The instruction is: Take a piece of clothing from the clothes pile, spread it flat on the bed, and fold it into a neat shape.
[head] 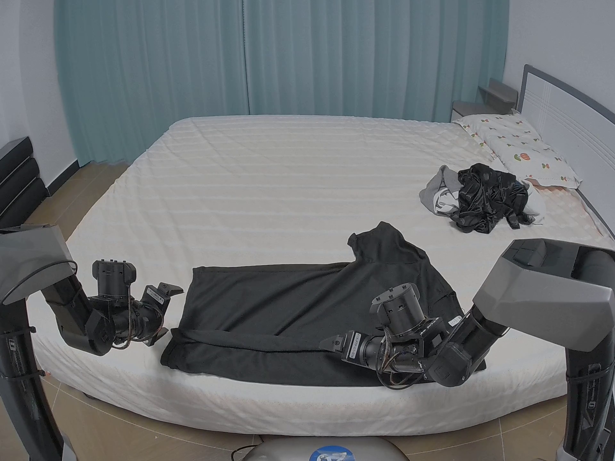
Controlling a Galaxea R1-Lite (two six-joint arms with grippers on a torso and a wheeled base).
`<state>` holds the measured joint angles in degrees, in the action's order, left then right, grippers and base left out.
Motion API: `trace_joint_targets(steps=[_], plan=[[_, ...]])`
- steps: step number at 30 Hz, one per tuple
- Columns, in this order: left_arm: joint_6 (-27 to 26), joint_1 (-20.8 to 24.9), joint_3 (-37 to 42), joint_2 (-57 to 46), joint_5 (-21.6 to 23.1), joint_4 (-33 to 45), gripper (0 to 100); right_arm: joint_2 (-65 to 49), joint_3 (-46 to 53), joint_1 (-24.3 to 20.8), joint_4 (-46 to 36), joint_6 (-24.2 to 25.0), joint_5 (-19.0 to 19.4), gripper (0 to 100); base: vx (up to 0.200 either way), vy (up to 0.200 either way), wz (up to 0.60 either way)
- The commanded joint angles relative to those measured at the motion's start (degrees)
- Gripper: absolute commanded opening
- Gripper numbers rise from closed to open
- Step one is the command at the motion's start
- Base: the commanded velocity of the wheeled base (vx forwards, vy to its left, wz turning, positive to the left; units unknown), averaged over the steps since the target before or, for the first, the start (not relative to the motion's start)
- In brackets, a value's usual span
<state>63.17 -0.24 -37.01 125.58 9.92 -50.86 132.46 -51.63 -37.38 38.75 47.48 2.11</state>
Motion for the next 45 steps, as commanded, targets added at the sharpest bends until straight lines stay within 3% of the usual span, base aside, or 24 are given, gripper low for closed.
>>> trace_joint_targets(steps=[1, 22, 37, 41, 45], plan=[[0.0, 0.0, 0.0, 0.1, 0.0, 0.0, 100, 0.0, -0.4, -0.1, -0.1, -0.1, -0.4, 100, 0.000, 0.000, 0.00], [-0.1, 0.0, 0.0, 0.1, 0.0, 0.0, 100, 6.1, -11.0, 2.2, 0.8, 0.0, -2.4, 100, 0.000, 0.000, 0.00], [0.0, 0.3, 0.8, -2.4, -0.1, 0.1, 100, -2.0, -3.0, 2.7, 0.7, 0.0, -1.9, 100, 0.000, 0.000, 0.00], [0.3, 3.8, 4.1, -6.3, 0.1, 0.1, 100, -7.0, 3.7, 2.4, 0.8, -0.5, -1.8, 100, 0.000, 0.000, 0.00], [0.0, 9.2, 4.8, -5.7, -2.9, 0.3, 100, -11.3, 9.2, 5.5, 0.8, -0.2, -1.8, 100, 0.000, 0.000, 0.00]])
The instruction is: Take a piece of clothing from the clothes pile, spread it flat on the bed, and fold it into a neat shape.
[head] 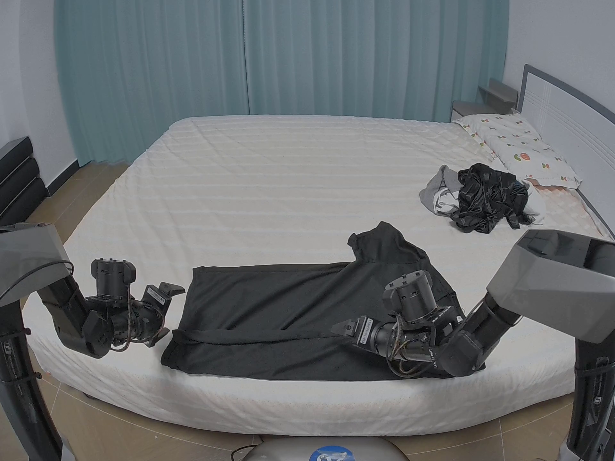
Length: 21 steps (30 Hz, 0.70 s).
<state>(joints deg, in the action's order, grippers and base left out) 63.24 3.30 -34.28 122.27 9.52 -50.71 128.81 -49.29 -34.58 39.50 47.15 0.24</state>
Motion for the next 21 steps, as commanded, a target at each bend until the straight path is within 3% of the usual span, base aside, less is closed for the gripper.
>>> trace_joint_targets(steps=[1, 7, 10, 12, 16, 21], plan=[[-0.1, 7.0, 1.9, -2.2, -4.0, 0.0, 100, -8.7, 8.2, 4.0, 0.1, 0.3, 0.1, 100, 0.000, 0.000, 0.00], [-0.6, 14.4, 1.1, 1.5, -10.0, -0.1, 100, -13.8, 18.1, 8.9, 1.6, 4.4, 1.5, 100, 0.000, 0.000, 0.00], [-1.4, 15.9, 0.5, 2.2, -12.2, 0.3, 100, -14.2, 21.3, 10.8, 4.4, 5.3, 2.3, 100, 0.000, 0.000, 0.00], [-2.7, 17.2, 0.5, 1.9, -15.4, 0.4, 100, -14.2, 26.6, 13.2, 11.9, 5.5, 2.8, 100, 0.000, 0.000, 0.00], [-5.6, 15.9, 0.4, 1.7, -18.7, 0.0, 100, -12.9, 32.1, 14.8, 21.6, 5.2, 4.2, 100, 0.000, 0.000, 0.00], [-8.7, 8.3, -0.3, 2.8, -19.4, -0.2, 100, -11.7, 35.3, 15.2, 28.7, 5.1, 5.5, 100, 0.000, 0.000, 0.00]])
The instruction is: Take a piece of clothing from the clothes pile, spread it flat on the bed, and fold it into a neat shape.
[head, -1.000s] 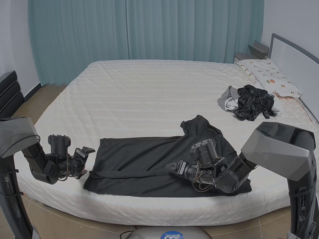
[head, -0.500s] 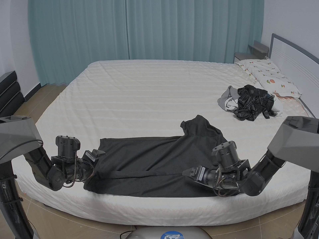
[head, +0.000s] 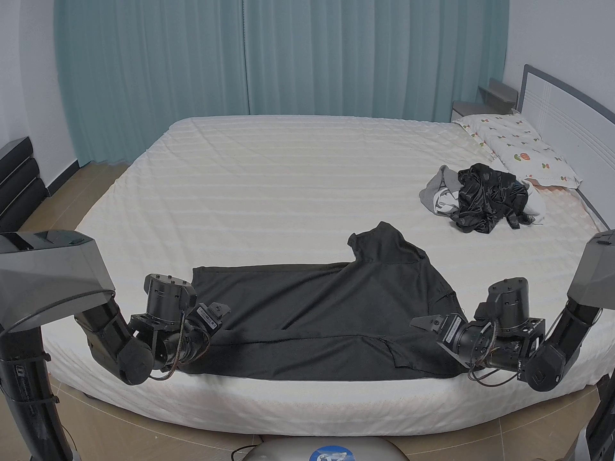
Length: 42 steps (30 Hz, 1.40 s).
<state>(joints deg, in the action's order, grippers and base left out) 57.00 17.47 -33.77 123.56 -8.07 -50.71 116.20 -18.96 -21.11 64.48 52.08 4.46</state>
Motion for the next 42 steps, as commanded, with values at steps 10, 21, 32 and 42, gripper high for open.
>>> trace_joint_targets(steps=[10, 21, 32, 42], plan=[[-3.2, -13.8, -3.2, 4.6, -1.3, -0.3, 100, 0.1, 5.9, 1.6, 4.3, 0.2, 1.3, 100, 0.000, 0.000, 0.00], [-1.7, -13.2, -0.5, -4.2, 7.5, 2.8, 100, 0.0, 6.0, 1.9, 4.3, 0.4, 1.3, 100, 0.000, 0.000, 0.00], [-2.7, -9.7, -0.9, 1.2, 7.5, 3.1, 100, 0.1, 6.4, 2.0, 5.3, 0.4, 1.3, 100, 0.000, 0.000, 0.00], [-4.0, -9.2, -0.7, 1.5, 7.5, 2.8, 0, 0.6, 6.2, 2.0, 5.4, 0.4, 1.3, 100, 0.000, 0.000, 0.00]])
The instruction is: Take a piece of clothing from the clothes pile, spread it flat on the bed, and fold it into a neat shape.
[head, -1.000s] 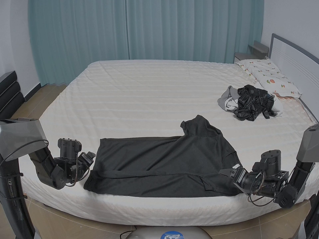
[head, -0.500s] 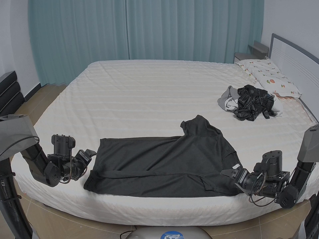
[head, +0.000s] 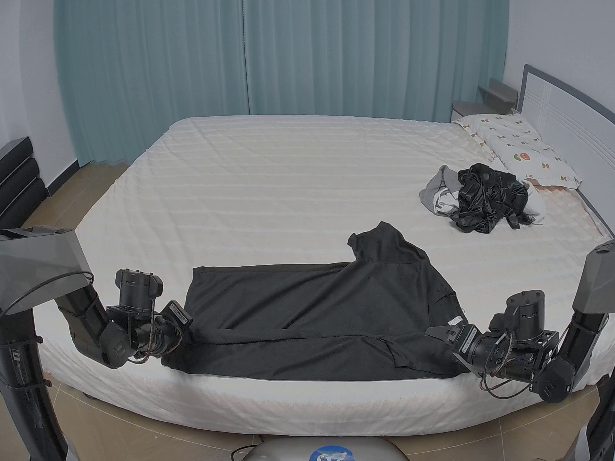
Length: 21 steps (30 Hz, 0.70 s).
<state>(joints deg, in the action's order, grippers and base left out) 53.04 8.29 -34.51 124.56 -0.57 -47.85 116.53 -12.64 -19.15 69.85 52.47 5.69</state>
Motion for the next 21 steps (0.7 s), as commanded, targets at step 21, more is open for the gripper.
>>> trace_joint_targets(steps=[21], plan=[[4.3, -5.1, -2.5, 2.4, 0.1, -0.8, 0, 1.6, -0.5, 1.3, 0.0, -0.1, 0.0, 100, 0.000, 0.000, 0.00]])
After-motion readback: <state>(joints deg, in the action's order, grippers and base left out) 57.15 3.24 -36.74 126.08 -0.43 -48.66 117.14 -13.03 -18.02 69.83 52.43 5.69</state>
